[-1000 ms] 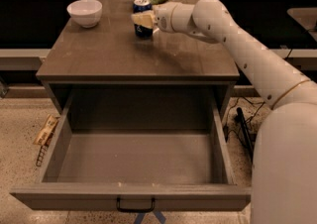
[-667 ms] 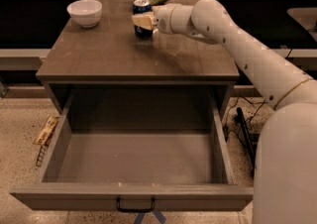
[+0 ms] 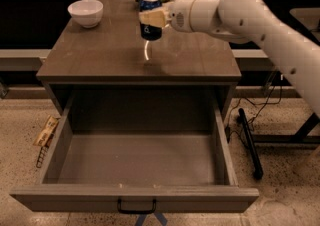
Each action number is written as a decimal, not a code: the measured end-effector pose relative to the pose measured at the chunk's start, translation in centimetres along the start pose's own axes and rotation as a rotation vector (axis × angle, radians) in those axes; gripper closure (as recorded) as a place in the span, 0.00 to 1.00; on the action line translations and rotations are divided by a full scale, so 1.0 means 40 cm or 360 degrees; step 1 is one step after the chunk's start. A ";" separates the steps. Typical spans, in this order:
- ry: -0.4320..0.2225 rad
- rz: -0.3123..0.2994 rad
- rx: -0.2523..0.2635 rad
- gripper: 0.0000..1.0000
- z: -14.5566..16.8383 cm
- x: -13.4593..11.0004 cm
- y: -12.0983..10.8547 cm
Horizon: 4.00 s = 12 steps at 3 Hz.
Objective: Place pepsi can into top drawer
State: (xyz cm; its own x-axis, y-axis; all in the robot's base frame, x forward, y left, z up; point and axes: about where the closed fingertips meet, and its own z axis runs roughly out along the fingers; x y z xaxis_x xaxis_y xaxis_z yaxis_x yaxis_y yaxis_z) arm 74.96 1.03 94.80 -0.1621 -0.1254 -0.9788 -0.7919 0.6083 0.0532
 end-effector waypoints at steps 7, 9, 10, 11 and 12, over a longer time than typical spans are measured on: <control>-0.0023 0.0286 -0.0489 1.00 -0.385 0.208 0.447; 0.0024 0.0151 -0.0597 1.00 -0.375 0.319 0.506; 0.0001 0.0114 -0.0603 1.00 -0.328 0.363 0.532; -0.0021 0.0081 -0.0670 1.00 -0.263 0.421 0.557; -0.0059 0.0047 -0.0739 1.00 -0.205 0.470 0.584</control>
Offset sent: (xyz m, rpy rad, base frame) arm -0.2100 -0.0314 0.0106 0.0885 0.1176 -0.1091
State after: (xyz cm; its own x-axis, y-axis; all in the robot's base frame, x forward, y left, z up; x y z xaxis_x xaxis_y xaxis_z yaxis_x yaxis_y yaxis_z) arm 48.61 6.45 79.27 -0.1742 -0.0803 -0.9814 -0.9683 0.1949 0.1560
